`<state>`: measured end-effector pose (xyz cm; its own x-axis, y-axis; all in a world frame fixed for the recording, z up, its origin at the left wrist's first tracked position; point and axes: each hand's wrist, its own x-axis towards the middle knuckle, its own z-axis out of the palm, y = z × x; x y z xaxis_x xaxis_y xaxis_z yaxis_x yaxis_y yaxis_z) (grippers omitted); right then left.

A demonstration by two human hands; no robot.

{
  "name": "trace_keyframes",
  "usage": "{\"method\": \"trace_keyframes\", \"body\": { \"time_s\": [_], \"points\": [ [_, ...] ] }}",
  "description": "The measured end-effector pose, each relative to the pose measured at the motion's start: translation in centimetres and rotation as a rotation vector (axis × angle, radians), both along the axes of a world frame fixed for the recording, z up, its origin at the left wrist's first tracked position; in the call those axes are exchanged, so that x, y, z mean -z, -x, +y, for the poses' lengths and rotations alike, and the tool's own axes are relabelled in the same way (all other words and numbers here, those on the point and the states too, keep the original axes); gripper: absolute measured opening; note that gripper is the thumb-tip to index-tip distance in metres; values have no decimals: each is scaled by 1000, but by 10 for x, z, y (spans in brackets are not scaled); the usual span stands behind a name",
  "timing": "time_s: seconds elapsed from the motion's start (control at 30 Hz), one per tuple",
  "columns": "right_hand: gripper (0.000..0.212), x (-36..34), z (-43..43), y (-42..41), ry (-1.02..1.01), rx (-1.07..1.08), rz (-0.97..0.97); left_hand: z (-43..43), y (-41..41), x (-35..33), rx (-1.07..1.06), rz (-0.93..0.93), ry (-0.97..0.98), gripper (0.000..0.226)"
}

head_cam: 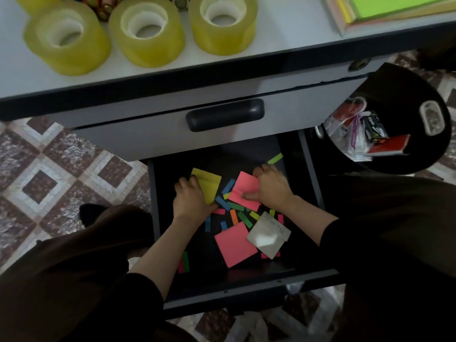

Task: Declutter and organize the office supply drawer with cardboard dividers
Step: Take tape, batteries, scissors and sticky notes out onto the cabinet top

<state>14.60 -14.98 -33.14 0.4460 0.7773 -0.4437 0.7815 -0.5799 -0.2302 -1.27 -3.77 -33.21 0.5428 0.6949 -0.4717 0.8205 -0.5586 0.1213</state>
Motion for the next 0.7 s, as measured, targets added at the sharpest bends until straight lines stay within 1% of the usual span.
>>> {"method": "trace_keyframes", "body": {
  "time_s": [0.1, 0.17, 0.23, 0.3, 0.37, 0.4, 0.47, 0.5, 0.57, 0.6, 0.63, 0.7],
  "points": [
    [55, -1, 1, 1, -45, 55, 41, 0, 3, 1, 19, -9, 4, 88],
    [43, -3, 2, 1, -73, 87, 70, 0, 5, 1, 36, -6, 18, 91],
    [38, -6, 2, 2, -101, 110, 104, 2, 6, 0, 81, 0, 24, 94],
    [44, -9, 2, 5, -110, 120, 140, 7, 8, -1, 116, -21, 24, 89],
    [56, -9, 2, 9, -89, 119, 163, 13, 11, -2, 129, -52, 34, 81],
    [60, -10, 3, 9, -75, 100, 161, 16, 12, -2, 131, -63, 37, 78],
    [66, -11, 5, 8, -43, -9, 138, 20, 14, -2, 120, -88, 44, 76],
    [77, -12, 6, 7, -6, -83, 130, 21, 15, -2, 110, -101, 52, 77],
    [109, -9, 5, 8, 85, -221, 101, 22, 15, -2, 107, -106, 63, 83],
    [117, -8, 3, 10, 115, -274, 78, 22, 16, -2, 112, -103, 61, 85],
    [117, -5, 1, 12, 123, -317, 47, 22, 16, -2, 114, -105, 56, 87],
    [100, 0, -3, 16, 92, -376, -6, 22, 15, -2, 118, -109, 41, 85]
  ]
}}
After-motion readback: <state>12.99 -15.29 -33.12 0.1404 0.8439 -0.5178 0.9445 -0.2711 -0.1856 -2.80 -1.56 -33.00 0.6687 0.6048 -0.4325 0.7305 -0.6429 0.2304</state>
